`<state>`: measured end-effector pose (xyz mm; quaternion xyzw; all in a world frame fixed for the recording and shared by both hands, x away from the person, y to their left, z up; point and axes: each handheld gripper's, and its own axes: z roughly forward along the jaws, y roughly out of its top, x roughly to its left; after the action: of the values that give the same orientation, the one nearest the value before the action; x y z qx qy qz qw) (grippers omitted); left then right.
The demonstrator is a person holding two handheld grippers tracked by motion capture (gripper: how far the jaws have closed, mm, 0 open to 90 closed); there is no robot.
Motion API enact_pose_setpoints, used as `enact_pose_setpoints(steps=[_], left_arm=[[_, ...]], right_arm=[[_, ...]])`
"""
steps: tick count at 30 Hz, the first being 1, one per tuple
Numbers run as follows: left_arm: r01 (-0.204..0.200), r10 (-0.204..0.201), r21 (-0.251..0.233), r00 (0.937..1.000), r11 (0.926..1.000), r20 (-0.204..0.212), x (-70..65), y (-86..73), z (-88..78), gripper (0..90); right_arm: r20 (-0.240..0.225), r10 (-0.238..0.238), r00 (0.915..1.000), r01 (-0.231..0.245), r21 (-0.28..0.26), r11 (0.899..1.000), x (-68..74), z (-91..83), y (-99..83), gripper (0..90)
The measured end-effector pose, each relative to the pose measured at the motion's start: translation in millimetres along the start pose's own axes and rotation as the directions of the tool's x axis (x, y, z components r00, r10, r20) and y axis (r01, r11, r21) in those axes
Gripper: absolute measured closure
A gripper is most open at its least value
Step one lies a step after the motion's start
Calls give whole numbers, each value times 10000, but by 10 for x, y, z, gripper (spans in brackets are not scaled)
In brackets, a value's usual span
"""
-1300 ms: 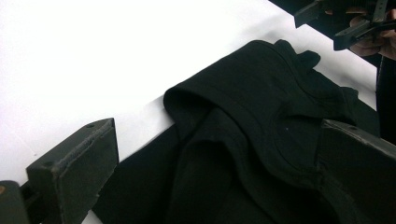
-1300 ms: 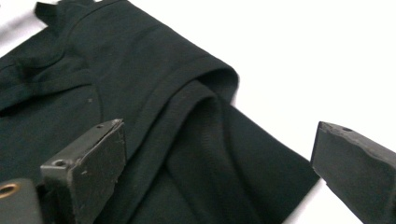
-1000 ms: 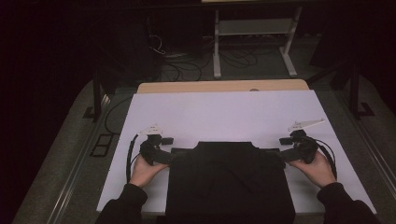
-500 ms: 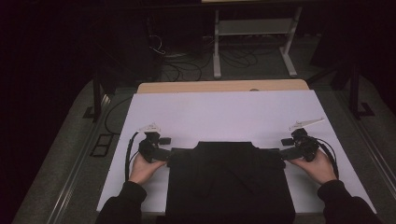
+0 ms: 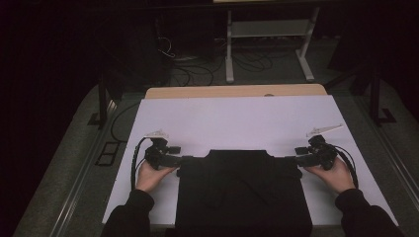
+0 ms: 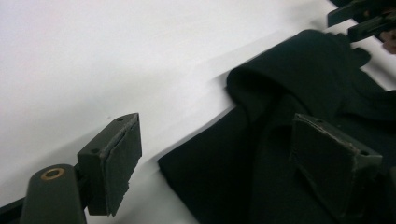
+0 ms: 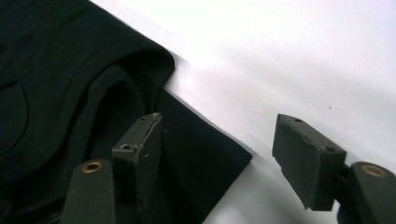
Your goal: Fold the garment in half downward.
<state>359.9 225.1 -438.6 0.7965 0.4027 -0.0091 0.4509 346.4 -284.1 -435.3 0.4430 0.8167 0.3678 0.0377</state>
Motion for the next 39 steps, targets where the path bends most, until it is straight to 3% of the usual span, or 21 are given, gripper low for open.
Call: enact_pose_setpoints(steps=[9, 16, 20, 30, 32, 39], left_arm=[[41, -34, 262, 9996, 9996, -277, 68, -21, 21, 220], [-398, 416, 593, 9987, 9974, -298, 24, -23, 56, 262], [-484, 499, 458, 9982, 9978, -319, 20, -18, 46, 335], [-448, 508, 773, 9957, 9960, -772, 47, -18, 90, 491], [-412, 486, 787, 9944, 9960, -942, 43, -15, 93, 552], [-594, 695, 1104, 9936, 9921, -895, 4, -11, 117, 747]], right_arm=[[298, 113, 9995, -119, 206, 9997, -9, 31, -6, 500], [442, 108, 9990, -124, 358, 9993, -5, 50, -12, 587], [356, 99, 9993, -115, 465, 9989, -2, 59, -17, 646], [229, 186, 9996, -197, 505, 9985, -22, 54, -25, 772], [244, 195, 9995, -208, 518, 9984, -19, 53, -24, 792], [122, 310, 9994, -317, 598, 9977, -24, 55, -23, 845]])
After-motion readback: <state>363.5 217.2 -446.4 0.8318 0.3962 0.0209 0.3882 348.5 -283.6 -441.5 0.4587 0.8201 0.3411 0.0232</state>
